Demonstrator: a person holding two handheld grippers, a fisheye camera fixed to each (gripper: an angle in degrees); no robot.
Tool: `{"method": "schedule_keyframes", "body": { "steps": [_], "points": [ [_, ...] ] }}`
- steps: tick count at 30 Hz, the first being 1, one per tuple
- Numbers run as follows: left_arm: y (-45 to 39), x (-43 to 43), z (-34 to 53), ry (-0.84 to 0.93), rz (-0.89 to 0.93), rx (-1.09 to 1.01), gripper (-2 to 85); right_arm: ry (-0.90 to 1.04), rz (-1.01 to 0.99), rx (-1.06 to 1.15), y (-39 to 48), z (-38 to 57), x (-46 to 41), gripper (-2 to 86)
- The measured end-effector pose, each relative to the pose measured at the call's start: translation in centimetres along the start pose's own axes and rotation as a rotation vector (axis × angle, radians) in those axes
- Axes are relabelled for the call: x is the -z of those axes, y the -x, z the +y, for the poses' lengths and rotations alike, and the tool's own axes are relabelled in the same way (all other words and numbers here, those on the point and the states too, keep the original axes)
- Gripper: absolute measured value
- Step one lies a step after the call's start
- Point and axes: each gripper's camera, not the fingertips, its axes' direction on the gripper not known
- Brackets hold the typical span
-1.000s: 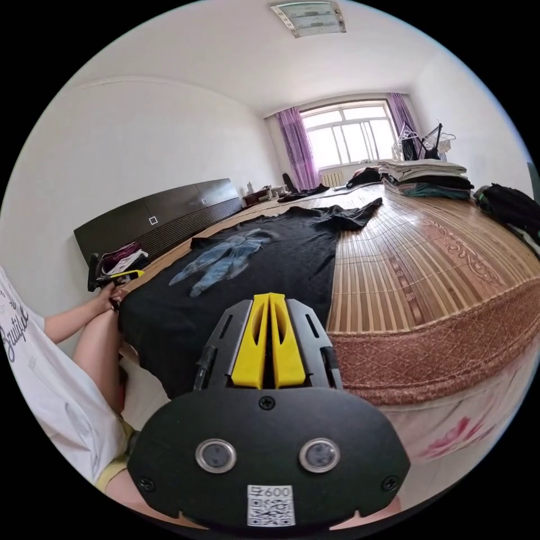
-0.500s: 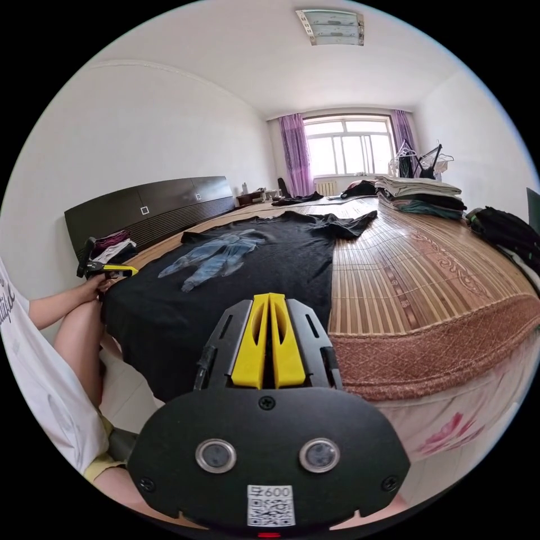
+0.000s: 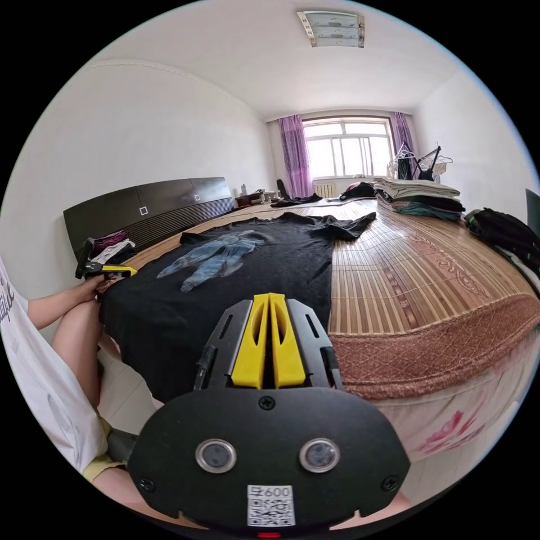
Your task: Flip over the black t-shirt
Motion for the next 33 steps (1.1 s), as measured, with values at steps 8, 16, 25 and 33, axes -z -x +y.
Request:
{"method": "schedule_keyframes", "body": {
  "steps": [8,16,25,33],
  "points": [
    [4.8,-7.1,1.2,0.000,0.004,0.002,0.1,-0.001,-0.001,-0.004,4.3,-1.5,6.9,-0.9],
    [9.1,-13.8,1.5,0.004,0.002,-0.001,0.1,0.030,0.007,-0.021,9.0,-4.1,14.6,-0.9],
    [12.1,-17.3,-4.7,-0.067,-0.113,0.079,0.2,-0.095,-0.435,-0.055,11.9,-16.1,26.7,-0.8],
    [4.0,-31.8,-25.5,-0.034,0.255,-0.178,0.3,0.041,-0.556,-0.057,11.0,-26.8,22.0,-0.8]
  ]
}}
